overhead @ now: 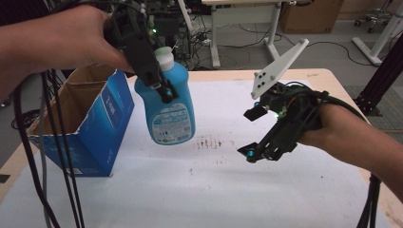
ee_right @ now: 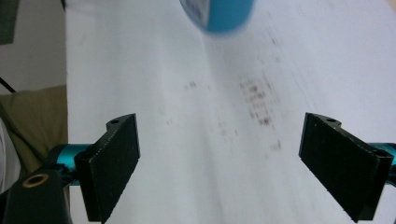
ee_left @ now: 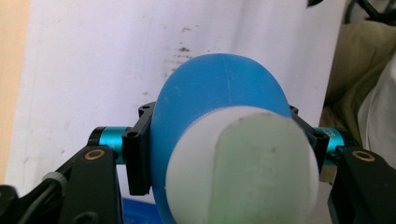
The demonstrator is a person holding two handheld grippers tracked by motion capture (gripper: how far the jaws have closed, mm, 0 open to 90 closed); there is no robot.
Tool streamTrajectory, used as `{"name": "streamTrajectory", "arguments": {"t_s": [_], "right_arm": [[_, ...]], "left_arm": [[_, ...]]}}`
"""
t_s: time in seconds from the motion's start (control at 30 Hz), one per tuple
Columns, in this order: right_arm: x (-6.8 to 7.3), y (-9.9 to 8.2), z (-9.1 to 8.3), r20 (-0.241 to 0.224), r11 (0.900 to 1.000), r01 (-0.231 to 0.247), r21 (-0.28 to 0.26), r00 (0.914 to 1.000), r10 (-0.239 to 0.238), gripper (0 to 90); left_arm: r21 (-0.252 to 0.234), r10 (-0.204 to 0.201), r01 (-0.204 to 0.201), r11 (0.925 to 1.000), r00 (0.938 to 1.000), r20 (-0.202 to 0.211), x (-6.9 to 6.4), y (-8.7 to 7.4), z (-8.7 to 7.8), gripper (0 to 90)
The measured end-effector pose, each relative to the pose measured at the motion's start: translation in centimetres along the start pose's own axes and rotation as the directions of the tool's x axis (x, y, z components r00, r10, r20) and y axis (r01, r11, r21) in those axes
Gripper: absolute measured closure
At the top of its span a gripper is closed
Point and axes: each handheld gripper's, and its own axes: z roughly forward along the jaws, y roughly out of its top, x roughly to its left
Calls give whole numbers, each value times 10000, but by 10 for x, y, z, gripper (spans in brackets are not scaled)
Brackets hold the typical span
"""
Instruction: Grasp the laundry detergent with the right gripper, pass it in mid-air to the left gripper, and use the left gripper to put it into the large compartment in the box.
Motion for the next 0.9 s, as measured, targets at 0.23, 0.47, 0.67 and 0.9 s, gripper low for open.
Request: {"name": "streamTrajectory", "arguments": {"t_s": [0.23,0.47,0.67,0.9], "right_arm": [[-11,-32,-22,827,9807,-606,1860,9955,458,6],[-15,-59,-48,1718,9632,-1102,2452,9827,687,7],[-18,-73,-54,2262,9535,-1365,2686,9712,753,8],[-26,-83,-58,2607,9534,-1516,2608,9620,816,8]], "left_arm": [[-255,-1170,1156,9930,9909,-659,9,-16,-26,379],[-604,-2124,2068,9765,9711,-1087,15,-27,-57,379],[-578,-2501,2445,9679,9595,-1293,20,-34,-74,379],[-1003,-3043,2927,9509,9433,-1327,23,-52,-92,379]]}}
